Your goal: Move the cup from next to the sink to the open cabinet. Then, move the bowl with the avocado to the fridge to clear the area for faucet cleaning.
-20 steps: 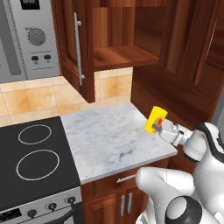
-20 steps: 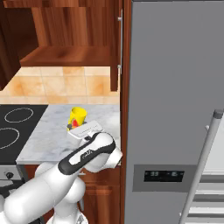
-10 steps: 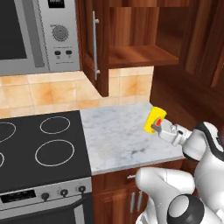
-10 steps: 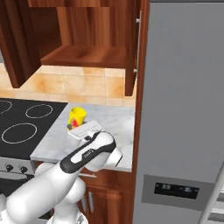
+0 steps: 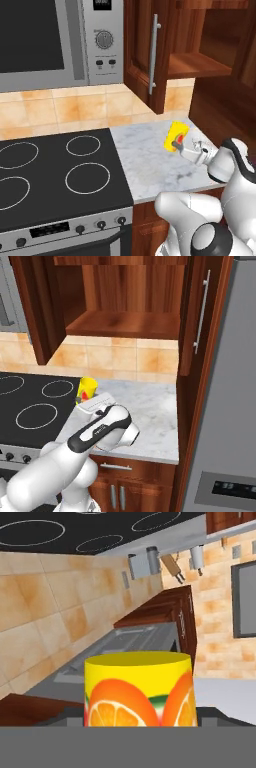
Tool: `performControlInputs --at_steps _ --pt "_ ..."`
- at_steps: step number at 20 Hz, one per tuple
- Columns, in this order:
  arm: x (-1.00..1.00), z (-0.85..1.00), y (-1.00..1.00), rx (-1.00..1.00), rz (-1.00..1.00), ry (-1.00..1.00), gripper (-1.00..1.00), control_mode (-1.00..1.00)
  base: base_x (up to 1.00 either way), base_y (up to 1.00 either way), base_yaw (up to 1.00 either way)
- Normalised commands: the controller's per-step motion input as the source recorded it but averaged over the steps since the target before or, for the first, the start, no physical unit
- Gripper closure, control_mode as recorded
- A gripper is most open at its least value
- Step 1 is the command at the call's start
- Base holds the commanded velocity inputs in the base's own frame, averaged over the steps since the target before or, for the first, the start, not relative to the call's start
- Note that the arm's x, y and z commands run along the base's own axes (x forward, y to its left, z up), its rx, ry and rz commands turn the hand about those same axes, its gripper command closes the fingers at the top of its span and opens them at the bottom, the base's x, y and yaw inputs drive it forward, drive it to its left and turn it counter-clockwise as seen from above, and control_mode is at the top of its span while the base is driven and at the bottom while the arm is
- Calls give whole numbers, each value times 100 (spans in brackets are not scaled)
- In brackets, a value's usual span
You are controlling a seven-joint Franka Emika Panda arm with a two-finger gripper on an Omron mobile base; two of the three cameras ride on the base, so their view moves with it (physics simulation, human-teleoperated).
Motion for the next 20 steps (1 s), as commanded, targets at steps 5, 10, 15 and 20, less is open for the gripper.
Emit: performControlInputs --at_steps 5,10,15,20 --pt "11 62 -86 0 -38 0 100 -100 0 0 0" --pt "0 100 -70 0 -58 0 100 -100 0 0 0" --pt "0 100 -14 -14 -65 0 100 -100 0 0 0" --pt "6 100 0 -14 -55 1 100 -100 0 0 0"
